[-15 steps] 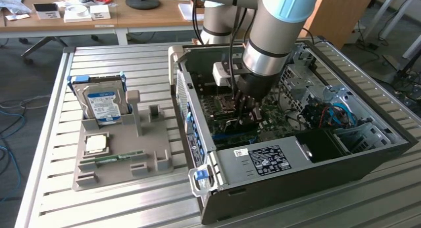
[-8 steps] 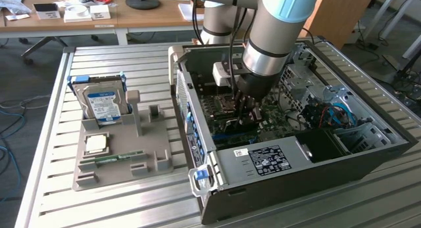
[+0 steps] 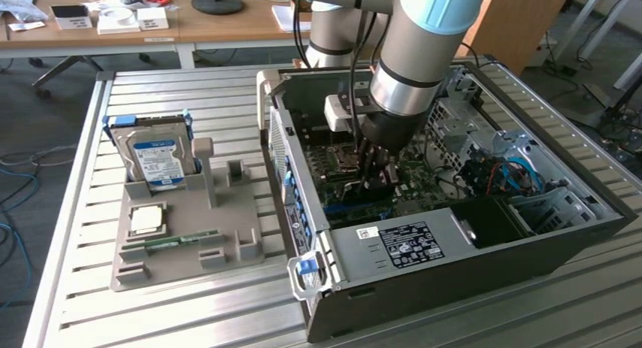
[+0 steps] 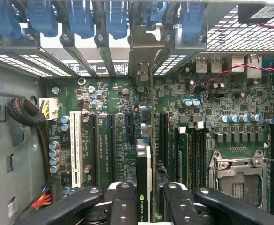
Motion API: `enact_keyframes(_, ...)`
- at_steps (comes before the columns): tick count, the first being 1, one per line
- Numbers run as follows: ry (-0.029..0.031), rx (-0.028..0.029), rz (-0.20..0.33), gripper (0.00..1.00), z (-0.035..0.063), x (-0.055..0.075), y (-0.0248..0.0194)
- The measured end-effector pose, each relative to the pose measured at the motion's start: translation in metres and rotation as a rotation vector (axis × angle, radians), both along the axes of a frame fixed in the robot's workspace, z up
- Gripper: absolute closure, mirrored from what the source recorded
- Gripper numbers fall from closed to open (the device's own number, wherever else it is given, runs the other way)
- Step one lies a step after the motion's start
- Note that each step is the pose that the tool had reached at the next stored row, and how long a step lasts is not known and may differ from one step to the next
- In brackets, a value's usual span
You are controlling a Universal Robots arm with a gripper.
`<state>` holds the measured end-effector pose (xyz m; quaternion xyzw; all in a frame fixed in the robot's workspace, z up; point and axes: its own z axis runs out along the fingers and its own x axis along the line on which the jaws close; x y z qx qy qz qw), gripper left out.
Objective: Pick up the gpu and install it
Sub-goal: 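Insert the gpu into the slot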
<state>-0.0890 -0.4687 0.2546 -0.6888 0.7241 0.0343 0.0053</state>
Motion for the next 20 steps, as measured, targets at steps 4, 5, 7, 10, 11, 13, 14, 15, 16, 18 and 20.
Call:
enact_keyframes(4, 0.0000, 0.0001, 0.000, 0.74, 0.0000, 0.0000, 0.0000)
enact_keyframes(5, 0.0000, 0.0001, 0.000, 0.74, 0.0000, 0.0000, 0.0000)
enact_keyframes(7, 0.0000, 0.0001, 0.000, 0.74, 0.0000, 0.0000, 0.0000)
enact_keyframes(10, -0.0001, 0.0001, 0.000, 0.74, -0.0001, 0.0000, 0.0000)
enact_keyframes(11, -0.0001, 0.0001, 0.000, 0.74, 0.0000, 0.0000, 0.0000)
enact_keyframes(13, -0.0001, 0.0001, 0.000, 0.74, 0.0000, 0.0000, 0.0000)
enact_keyframes(14, -0.0001, 0.0001, 0.000, 0.74, -0.0001, 0.0000, 0.0000)
enact_keyframes(15, -0.0001, 0.0004, 0.000, 0.73, -0.0001, 0.0000, 0.0001)
enact_keyframes(16, -0.0002, 0.0003, 0.000, 0.73, -0.0001, 0.0000, 0.0000)
enact_keyframes(18, -0.0001, 0.0002, 0.000, 0.61, -0.0001, 0.0000, 0.0000)
enact_keyframes(20, -0.0001, 0.0002, 0.000, 0.55, -0.0001, 0.0000, 0.0000)
